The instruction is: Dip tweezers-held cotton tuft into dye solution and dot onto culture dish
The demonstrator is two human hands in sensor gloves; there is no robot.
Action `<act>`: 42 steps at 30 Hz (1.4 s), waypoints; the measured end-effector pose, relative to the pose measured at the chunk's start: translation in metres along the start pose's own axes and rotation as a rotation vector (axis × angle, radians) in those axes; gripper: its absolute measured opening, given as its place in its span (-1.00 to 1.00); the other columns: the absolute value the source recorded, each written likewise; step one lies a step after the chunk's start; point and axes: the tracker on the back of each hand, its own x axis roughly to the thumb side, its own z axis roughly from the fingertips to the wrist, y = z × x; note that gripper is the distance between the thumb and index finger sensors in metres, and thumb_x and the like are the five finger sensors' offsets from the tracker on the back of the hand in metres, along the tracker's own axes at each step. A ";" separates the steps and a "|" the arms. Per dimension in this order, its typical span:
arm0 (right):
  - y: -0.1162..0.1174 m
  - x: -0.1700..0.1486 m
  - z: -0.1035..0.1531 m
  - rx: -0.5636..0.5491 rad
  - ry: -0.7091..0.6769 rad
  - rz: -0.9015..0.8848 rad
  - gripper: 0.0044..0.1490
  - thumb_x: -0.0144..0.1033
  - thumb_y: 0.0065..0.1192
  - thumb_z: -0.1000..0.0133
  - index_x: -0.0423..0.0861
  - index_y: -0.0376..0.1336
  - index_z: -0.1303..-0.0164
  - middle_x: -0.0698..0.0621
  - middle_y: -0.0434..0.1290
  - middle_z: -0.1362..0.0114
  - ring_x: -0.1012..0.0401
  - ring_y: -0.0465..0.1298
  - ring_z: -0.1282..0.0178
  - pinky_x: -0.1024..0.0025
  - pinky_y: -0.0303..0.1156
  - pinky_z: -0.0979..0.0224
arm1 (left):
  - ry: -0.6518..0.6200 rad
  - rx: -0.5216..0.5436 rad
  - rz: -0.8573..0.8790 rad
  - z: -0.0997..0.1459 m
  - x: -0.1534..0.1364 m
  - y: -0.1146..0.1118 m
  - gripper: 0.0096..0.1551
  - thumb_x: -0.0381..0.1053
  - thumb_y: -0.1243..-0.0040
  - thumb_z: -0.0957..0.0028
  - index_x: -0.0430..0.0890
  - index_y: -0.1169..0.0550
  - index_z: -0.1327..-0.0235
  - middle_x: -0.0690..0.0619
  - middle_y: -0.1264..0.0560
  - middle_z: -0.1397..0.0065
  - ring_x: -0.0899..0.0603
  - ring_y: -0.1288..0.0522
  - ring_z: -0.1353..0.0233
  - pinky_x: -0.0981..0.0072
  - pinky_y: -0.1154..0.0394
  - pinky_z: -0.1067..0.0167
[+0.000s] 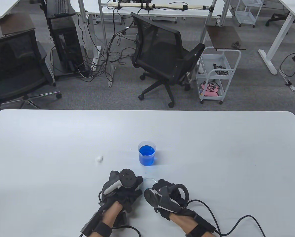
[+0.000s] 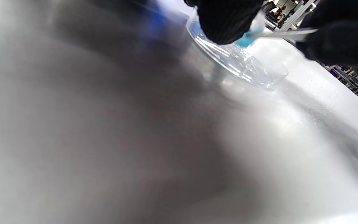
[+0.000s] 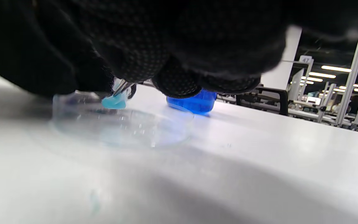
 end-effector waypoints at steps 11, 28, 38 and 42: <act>-0.011 -0.011 -0.012 -0.068 0.051 -0.036 -0.49 -0.27 0.48 0.30 -0.35 0.67 0.39 -0.31 0.69 0.16 0.22 0.63 0.52 0.37 0.63 0.53 | -0.001 0.000 0.003 0.000 0.000 0.000 -0.25 0.06 -0.10 -0.34 0.04 -0.06 -0.71 -0.35 0.16 -0.77 -0.56 0.24 -0.61 -0.60 0.28 -0.34; 0.008 -0.009 -0.019 -0.012 0.046 0.008 -0.49 -0.27 0.48 0.30 -0.35 0.67 0.39 -0.31 0.69 0.16 0.22 0.63 0.51 0.37 0.63 0.52 | -0.002 -0.001 0.003 0.000 0.001 0.000 -0.24 0.06 -0.10 -0.34 0.04 -0.06 -0.71 -0.35 0.17 -0.77 -0.56 0.25 -0.61 -0.60 0.28 -0.34; 0.004 -0.021 -0.022 -0.036 0.093 -0.005 -0.49 -0.27 0.48 0.30 -0.35 0.67 0.39 -0.31 0.69 0.16 0.22 0.63 0.52 0.37 0.63 0.53 | -0.001 -0.002 -0.001 0.000 0.001 0.000 -0.25 0.06 -0.10 -0.34 0.04 -0.06 -0.71 -0.36 0.16 -0.77 -0.56 0.25 -0.61 -0.60 0.28 -0.34; 0.013 -0.016 -0.023 0.007 0.077 0.020 -0.49 -0.27 0.48 0.30 -0.36 0.67 0.39 -0.31 0.69 0.16 0.22 0.63 0.51 0.37 0.63 0.52 | 0.000 -0.005 0.001 0.000 0.001 0.000 -0.24 0.06 -0.10 -0.34 0.04 -0.06 -0.71 -0.36 0.16 -0.77 -0.57 0.24 -0.61 -0.60 0.27 -0.34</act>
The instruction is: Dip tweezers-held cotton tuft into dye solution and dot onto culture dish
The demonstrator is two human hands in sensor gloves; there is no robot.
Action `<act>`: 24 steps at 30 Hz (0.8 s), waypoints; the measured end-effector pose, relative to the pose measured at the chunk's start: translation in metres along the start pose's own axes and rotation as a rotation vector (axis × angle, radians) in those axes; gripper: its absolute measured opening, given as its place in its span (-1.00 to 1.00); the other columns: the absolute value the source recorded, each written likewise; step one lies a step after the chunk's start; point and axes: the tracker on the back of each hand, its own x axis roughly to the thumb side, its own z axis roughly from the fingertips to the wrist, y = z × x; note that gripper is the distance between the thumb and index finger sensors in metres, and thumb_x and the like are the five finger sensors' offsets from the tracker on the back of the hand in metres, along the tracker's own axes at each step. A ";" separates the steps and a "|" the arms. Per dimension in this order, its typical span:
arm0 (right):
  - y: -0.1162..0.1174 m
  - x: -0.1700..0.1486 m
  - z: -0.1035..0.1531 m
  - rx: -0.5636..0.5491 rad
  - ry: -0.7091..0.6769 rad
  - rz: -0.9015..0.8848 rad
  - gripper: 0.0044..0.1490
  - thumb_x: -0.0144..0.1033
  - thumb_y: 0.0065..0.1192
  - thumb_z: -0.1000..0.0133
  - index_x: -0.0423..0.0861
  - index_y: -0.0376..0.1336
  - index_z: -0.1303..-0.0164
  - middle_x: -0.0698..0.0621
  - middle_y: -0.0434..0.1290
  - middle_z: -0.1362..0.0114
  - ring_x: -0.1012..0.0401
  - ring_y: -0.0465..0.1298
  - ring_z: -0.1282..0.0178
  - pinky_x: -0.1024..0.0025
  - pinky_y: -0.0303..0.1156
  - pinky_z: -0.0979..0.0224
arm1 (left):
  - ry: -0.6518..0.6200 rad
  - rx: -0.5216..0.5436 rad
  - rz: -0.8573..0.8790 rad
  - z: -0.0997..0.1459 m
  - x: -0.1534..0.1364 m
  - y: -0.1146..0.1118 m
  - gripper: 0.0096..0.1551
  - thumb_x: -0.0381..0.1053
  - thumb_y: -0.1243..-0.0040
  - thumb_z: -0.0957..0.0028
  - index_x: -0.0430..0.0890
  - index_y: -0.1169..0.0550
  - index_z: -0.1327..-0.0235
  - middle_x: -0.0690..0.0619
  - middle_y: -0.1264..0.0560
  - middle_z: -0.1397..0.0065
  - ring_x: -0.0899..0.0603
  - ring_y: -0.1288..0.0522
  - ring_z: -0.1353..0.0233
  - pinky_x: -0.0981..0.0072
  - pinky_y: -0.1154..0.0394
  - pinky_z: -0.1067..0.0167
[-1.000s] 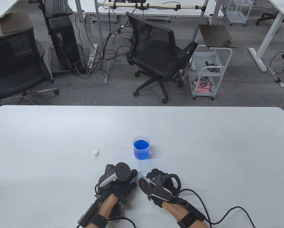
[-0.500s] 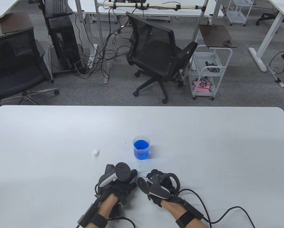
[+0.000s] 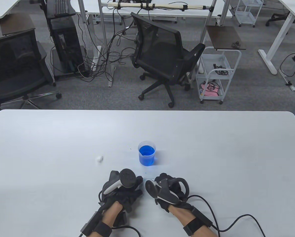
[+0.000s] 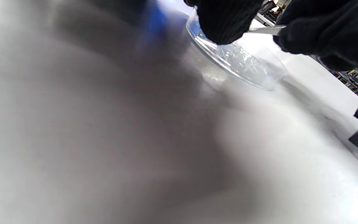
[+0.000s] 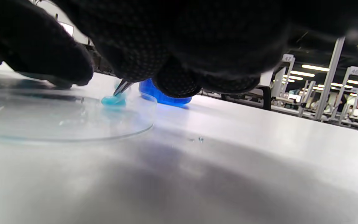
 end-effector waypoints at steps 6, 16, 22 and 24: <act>-0.002 -0.002 0.000 -0.015 0.010 -0.006 -0.49 -0.27 0.48 0.30 -0.35 0.67 0.40 -0.31 0.69 0.16 0.22 0.63 0.52 0.37 0.63 0.53 | 0.002 -0.001 -0.003 0.000 0.000 0.000 -0.25 0.06 -0.10 -0.34 0.04 -0.06 -0.71 -0.36 0.16 -0.77 -0.56 0.24 -0.61 -0.60 0.28 -0.34; -0.012 -0.016 0.008 -0.044 0.034 -0.034 -0.49 -0.27 0.48 0.30 -0.36 0.67 0.39 -0.31 0.69 0.16 0.22 0.63 0.52 0.37 0.63 0.53 | 0.007 -0.001 -0.006 0.000 0.000 0.000 -0.25 0.06 -0.10 -0.34 0.04 -0.06 -0.71 -0.35 0.16 -0.78 -0.56 0.25 -0.61 -0.60 0.28 -0.34; 0.003 -0.009 0.009 0.004 0.008 0.003 -0.49 -0.27 0.48 0.30 -0.35 0.67 0.40 -0.31 0.69 0.16 0.22 0.63 0.52 0.37 0.63 0.53 | 0.010 0.001 -0.008 0.000 0.000 0.001 -0.25 0.06 -0.10 -0.34 0.05 -0.06 -0.71 -0.35 0.16 -0.78 -0.56 0.25 -0.61 -0.60 0.28 -0.34; 0.001 -0.009 0.009 0.000 0.011 0.001 -0.49 -0.27 0.48 0.30 -0.36 0.67 0.40 -0.31 0.69 0.16 0.22 0.63 0.52 0.37 0.63 0.53 | 0.010 0.001 -0.008 0.000 0.000 0.001 -0.25 0.06 -0.10 -0.34 0.05 -0.06 -0.71 -0.36 0.16 -0.78 -0.56 0.25 -0.61 -0.60 0.29 -0.34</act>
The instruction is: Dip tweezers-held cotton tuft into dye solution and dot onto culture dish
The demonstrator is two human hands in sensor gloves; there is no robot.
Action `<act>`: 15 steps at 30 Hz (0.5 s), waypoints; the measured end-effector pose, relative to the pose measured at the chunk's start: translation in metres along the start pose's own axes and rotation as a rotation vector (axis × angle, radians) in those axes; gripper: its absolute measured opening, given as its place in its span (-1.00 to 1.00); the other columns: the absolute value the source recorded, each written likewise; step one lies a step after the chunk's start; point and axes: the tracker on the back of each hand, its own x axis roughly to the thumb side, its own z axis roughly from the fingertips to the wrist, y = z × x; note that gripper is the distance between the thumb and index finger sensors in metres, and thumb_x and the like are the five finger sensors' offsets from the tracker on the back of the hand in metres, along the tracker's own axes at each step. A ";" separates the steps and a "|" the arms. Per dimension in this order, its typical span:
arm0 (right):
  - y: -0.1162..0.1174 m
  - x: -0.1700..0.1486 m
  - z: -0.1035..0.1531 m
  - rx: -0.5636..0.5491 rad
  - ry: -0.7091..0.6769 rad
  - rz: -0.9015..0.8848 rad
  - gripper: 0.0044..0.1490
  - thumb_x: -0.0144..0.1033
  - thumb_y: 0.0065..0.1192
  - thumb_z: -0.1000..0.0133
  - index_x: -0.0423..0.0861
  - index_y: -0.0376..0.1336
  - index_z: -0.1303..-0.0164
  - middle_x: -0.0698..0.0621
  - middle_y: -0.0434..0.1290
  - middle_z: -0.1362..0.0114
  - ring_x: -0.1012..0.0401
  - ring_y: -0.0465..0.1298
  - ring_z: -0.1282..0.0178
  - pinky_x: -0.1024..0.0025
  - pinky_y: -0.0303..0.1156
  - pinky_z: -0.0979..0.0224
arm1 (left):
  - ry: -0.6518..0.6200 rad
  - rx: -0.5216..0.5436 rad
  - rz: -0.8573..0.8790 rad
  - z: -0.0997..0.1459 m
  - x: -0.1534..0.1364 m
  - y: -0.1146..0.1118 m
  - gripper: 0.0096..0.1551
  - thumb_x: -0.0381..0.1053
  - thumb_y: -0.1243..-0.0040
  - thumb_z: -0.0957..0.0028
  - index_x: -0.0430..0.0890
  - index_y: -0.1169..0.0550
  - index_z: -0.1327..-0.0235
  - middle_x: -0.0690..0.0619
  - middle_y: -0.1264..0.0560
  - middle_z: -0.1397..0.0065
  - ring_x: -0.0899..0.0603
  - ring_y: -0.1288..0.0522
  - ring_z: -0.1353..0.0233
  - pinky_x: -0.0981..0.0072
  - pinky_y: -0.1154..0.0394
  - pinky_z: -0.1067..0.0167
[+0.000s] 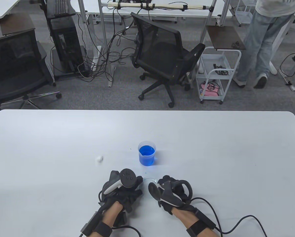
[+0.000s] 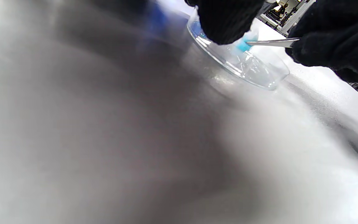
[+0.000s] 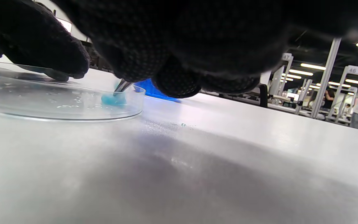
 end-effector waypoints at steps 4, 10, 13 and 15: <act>-0.013 -0.008 0.002 -0.035 0.029 -0.030 -0.49 -0.27 0.48 0.30 -0.35 0.67 0.39 -0.31 0.69 0.16 0.22 0.63 0.52 0.37 0.63 0.53 | 0.000 0.001 -0.002 0.000 0.000 0.000 -0.25 0.06 -0.10 -0.34 0.05 -0.06 -0.71 -0.35 0.16 -0.78 -0.56 0.25 -0.61 -0.60 0.28 -0.34; -0.025 -0.015 0.012 -0.072 0.042 -0.059 -0.49 -0.27 0.48 0.30 -0.35 0.67 0.39 -0.31 0.69 0.16 0.22 0.63 0.52 0.37 0.63 0.53 | 0.001 0.001 -0.002 0.000 0.000 0.000 -0.25 0.06 -0.10 -0.34 0.05 -0.06 -0.71 -0.36 0.16 -0.78 -0.56 0.25 -0.61 -0.60 0.28 -0.34; -0.016 -0.010 0.013 -0.048 0.021 -0.040 -0.49 -0.27 0.48 0.30 -0.35 0.67 0.39 -0.31 0.69 0.16 0.22 0.63 0.52 0.37 0.63 0.53 | 0.003 0.001 -0.002 0.000 0.000 0.000 -0.25 0.06 -0.10 -0.34 0.05 -0.06 -0.71 -0.35 0.16 -0.78 -0.56 0.25 -0.61 -0.60 0.28 -0.34; -0.008 -0.006 0.012 -0.017 0.003 -0.013 -0.49 -0.27 0.48 0.30 -0.35 0.67 0.39 -0.31 0.69 0.16 0.22 0.63 0.51 0.37 0.63 0.52 | 0.003 0.001 -0.002 0.000 0.000 0.000 -0.25 0.06 -0.10 -0.34 0.05 -0.06 -0.71 -0.35 0.16 -0.78 -0.56 0.25 -0.61 -0.60 0.28 -0.34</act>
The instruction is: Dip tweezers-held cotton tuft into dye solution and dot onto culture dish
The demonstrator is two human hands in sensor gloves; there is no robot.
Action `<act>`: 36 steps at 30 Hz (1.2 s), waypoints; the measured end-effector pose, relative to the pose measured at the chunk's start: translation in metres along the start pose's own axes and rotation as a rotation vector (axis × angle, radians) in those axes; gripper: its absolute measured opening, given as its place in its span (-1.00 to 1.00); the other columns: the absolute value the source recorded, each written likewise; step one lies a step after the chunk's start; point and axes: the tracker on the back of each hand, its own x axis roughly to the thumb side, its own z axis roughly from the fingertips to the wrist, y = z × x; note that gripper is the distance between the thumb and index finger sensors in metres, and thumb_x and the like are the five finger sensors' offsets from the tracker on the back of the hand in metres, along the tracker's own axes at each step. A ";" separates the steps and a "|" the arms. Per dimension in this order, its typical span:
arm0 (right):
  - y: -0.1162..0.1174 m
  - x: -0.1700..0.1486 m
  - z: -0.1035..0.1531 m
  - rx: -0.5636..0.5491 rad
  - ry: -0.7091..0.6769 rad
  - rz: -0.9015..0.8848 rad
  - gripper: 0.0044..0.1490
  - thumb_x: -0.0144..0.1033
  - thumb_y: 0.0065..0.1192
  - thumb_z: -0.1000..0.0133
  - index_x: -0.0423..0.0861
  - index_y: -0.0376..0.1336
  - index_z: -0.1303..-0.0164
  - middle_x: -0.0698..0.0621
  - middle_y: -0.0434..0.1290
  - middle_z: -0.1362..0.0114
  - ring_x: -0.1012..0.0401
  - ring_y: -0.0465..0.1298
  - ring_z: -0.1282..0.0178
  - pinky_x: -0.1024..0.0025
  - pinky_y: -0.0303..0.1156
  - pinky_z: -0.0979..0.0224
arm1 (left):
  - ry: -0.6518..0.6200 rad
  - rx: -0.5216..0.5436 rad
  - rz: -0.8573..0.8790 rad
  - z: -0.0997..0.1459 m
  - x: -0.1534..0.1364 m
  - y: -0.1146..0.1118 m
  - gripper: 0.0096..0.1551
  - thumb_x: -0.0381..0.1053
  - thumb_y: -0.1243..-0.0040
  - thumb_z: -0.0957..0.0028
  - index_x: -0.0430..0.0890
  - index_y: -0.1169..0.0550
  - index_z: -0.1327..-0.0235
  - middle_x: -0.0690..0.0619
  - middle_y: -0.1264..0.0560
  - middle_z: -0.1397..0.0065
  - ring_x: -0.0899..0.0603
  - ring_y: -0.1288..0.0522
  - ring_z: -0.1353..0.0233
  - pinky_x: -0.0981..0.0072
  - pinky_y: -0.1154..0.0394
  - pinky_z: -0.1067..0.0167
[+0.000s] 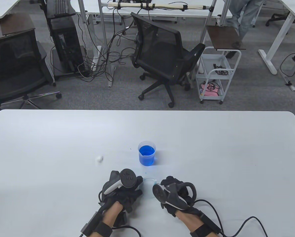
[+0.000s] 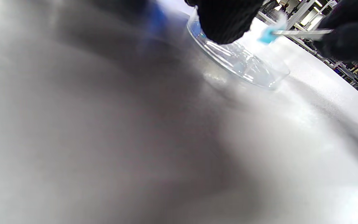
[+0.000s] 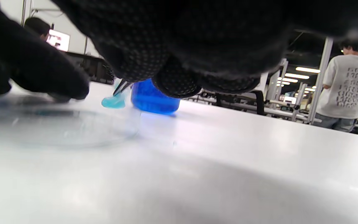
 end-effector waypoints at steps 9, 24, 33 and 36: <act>-0.003 -0.005 0.002 -0.010 0.009 -0.008 -0.49 -0.27 0.48 0.30 -0.35 0.67 0.39 -0.31 0.69 0.16 0.22 0.63 0.52 0.37 0.63 0.53 | 0.002 -0.001 0.005 0.000 -0.001 0.000 -0.25 0.06 -0.10 -0.34 0.05 -0.06 -0.71 -0.35 0.16 -0.78 -0.56 0.25 -0.61 -0.60 0.28 -0.34; -0.001 0.012 0.013 0.028 -0.054 0.010 -0.48 -0.26 0.48 0.30 -0.35 0.66 0.39 -0.31 0.69 0.16 0.22 0.63 0.52 0.37 0.63 0.53 | 0.006 0.001 0.006 0.000 -0.001 0.001 -0.25 0.06 -0.09 -0.34 0.05 -0.06 -0.71 -0.35 0.16 -0.78 -0.56 0.25 -0.61 -0.60 0.28 -0.34; -0.022 0.010 0.017 -0.050 -0.045 -0.052 -0.48 -0.26 0.48 0.30 -0.36 0.67 0.39 -0.31 0.69 0.16 0.22 0.63 0.52 0.37 0.63 0.53 | 0.006 0.001 0.007 0.000 -0.001 0.001 -0.25 0.06 -0.09 -0.34 0.06 -0.06 -0.71 -0.35 0.17 -0.78 -0.56 0.25 -0.61 -0.60 0.28 -0.34; -0.029 0.013 0.020 -0.071 -0.058 -0.063 -0.48 -0.26 0.48 0.30 -0.36 0.66 0.39 -0.31 0.68 0.16 0.22 0.63 0.52 0.37 0.63 0.53 | 0.007 0.001 0.007 0.000 -0.001 0.001 -0.25 0.06 -0.09 -0.34 0.05 -0.06 -0.71 -0.35 0.17 -0.78 -0.56 0.25 -0.61 -0.60 0.28 -0.34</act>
